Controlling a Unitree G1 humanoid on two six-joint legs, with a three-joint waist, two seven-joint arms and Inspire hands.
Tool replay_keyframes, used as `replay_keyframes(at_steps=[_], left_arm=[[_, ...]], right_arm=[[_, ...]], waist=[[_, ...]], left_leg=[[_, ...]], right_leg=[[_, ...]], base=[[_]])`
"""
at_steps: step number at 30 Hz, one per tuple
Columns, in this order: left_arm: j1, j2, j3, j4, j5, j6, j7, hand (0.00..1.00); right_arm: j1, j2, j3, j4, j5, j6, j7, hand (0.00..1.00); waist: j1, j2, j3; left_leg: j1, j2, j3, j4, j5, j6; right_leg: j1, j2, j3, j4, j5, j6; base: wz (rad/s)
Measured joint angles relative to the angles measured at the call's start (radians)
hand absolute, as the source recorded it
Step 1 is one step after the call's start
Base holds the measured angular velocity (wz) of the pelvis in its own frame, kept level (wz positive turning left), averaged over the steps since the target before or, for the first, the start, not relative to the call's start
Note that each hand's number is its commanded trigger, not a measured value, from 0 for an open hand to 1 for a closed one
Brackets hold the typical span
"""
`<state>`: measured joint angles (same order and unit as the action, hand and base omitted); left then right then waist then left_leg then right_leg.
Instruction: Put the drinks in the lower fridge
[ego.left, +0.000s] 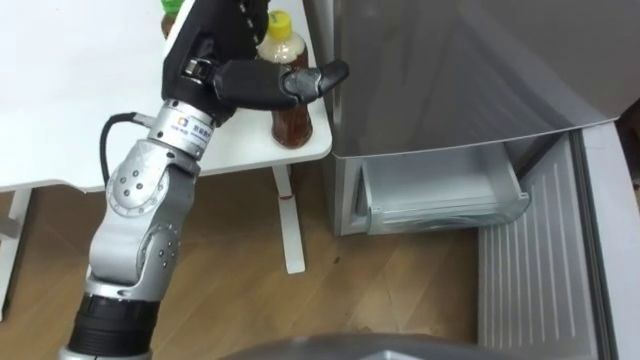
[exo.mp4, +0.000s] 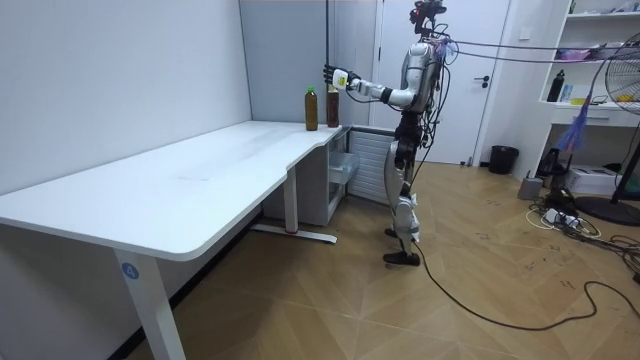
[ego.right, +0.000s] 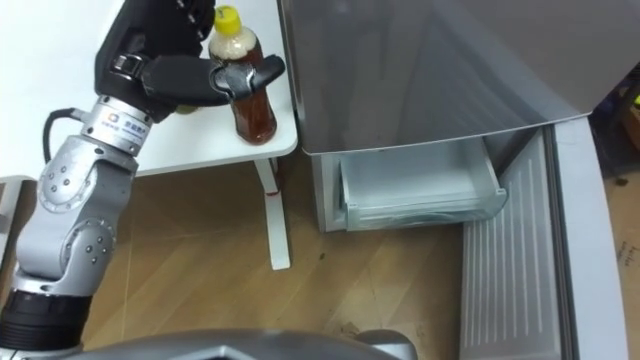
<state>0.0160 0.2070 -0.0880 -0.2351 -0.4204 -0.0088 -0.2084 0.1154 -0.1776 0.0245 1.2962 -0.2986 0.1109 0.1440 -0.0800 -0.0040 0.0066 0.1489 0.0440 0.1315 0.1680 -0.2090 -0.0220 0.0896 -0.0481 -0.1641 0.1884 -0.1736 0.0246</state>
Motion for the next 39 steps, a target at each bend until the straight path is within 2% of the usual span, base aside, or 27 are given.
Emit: replay_keyframes(at_steps=[6, 14, 31, 34, 39], left_arm=[[-0.007, 0.000, 0.001, 0.039, 0.002, -0.039, 0.001, 0.00], [-0.007, 0.000, 0.008, 0.054, 0.000, -0.064, 0.002, 0.00], [-0.009, -0.021, 0.053, 0.045, -0.052, -0.060, 0.063, 0.00], [-0.009, -0.021, 0.052, 0.014, -0.088, -0.044, 0.065, 0.00], [-0.010, -0.021, 0.052, -0.022, -0.100, -0.043, 0.058, 0.00]], right_arm=[[-0.002, -0.001, -0.006, 0.001, 0.024, -0.007, -0.002, 0.00], [-0.003, -0.001, -0.009, 0.001, 0.033, -0.010, -0.023, 0.00], [0.004, 0.003, -0.008, 0.002, 0.085, -0.013, -0.048, 0.00], [0.004, 0.003, -0.007, 0.000, 0.084, -0.019, -0.046, 0.00], [0.003, 0.003, -0.006, 0.000, 0.085, -0.035, -0.044, 0.00]], waist=[[0.000, 0.000, 0.0003], [0.000, 0.001, 0.0012], [0.001, -0.003, 0.0021], [0.001, -0.002, 0.0017], [0.001, 0.000, -0.0016]], left_leg=[[0.003, 0.001, 0.000, -0.002, 0.000, 0.000], [0.002, 0.004, 0.000, -0.011, 0.000, 0.000], [0.000, 0.004, 0.001, -0.018, 0.000, 0.000], [-0.006, 0.004, 0.002, -0.016, 0.000, -0.001], [-0.006, 0.004, 0.003, -0.013, 0.000, 0.000]], right_leg=[[0.001, 0.001, 0.000, 0.002, 0.001, -0.001], [0.003, 0.005, 0.000, 0.000, 0.001, -0.002], [-0.004, 0.006, 0.003, -0.003, -0.001, -0.002], [-0.009, 0.006, 0.004, -0.003, -0.001, -0.002], [-0.007, 0.006, 0.012, -0.004, -0.001, -0.002]], base=[[0.00], [0.00], [0.00], [0.00], [0.00]])
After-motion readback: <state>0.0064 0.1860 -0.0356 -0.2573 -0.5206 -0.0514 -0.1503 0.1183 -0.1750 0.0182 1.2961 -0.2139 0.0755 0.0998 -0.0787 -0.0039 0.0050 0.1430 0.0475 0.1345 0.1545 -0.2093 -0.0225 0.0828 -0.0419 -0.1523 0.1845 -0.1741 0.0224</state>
